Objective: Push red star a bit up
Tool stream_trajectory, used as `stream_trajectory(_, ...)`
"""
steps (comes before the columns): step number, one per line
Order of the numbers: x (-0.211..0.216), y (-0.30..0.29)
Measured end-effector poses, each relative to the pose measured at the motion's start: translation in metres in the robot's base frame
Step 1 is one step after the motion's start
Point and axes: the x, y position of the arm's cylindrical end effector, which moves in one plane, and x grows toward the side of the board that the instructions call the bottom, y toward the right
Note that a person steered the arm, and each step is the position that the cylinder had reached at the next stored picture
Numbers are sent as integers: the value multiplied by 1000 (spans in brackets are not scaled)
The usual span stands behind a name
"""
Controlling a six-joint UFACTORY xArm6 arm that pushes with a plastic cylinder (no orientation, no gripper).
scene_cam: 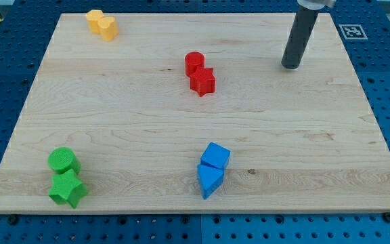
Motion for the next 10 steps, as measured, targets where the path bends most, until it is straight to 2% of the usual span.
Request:
stream_trajectory(5, 0, 12)
stream_trajectory(6, -16, 11)
stream_trajectory(7, -80, -40)
stream_trajectory(8, -104, -93)
stream_trajectory(9, -79, -100)
stream_trajectory(10, -27, -86)
